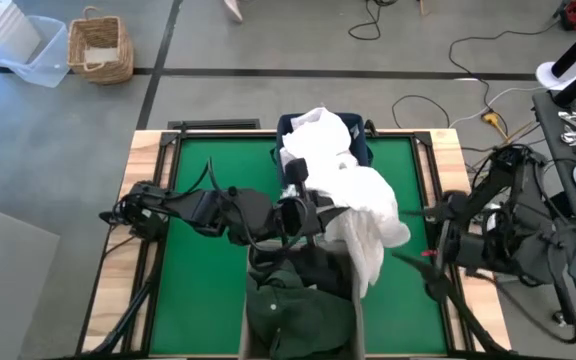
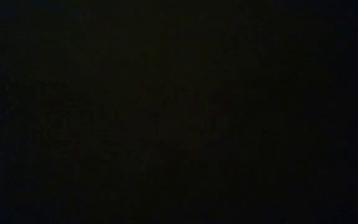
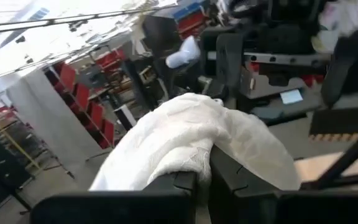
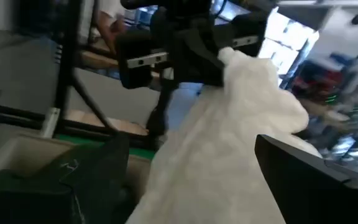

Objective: Sort clothes
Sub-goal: Put the white shirt into the blue laundry bin

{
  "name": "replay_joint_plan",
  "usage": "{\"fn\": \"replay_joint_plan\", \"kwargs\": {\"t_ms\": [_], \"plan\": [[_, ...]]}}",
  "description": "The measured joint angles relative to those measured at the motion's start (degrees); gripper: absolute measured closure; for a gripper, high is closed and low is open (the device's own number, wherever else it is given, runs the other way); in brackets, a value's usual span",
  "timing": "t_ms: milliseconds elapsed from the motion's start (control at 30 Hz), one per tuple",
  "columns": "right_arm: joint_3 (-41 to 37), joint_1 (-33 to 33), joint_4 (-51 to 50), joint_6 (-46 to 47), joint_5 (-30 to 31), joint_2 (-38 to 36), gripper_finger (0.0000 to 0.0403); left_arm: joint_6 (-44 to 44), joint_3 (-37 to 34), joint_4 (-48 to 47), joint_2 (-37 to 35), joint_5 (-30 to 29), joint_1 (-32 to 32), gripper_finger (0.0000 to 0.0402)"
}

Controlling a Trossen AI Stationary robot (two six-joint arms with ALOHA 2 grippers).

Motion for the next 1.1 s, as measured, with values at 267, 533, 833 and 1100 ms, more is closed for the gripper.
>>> {"fn": "replay_joint_plan", "kwargs": {"t_ms": [267, 533, 833, 1100], "plan": [[0.0, -4.7, -11.5, 12.4, -7.5, -1.4, 0.0062, 0.4, 0.0, -2.3, 0.0, 7.0, 0.0, 0.0402], [0.0, -13.0, -11.3, 12.8, -15.7, 1.1, 0.0058, 1.2, 0.0, 0.2, 0.5, 14.7, 0.5, 0.0401], [0.0, -20.4, -7.9, 10.3, -22.6, 4.7, 0.0063, 1.7, 0.0, 1.5, 1.3, 14.8, 1.0, 0.0401], [0.0, -21.4, -3.4, 5.5, -26.9, 6.7, 0.0154, 1.7, 0.0, 1.6, 1.4, 14.9, 0.9, 0.0401]]}}
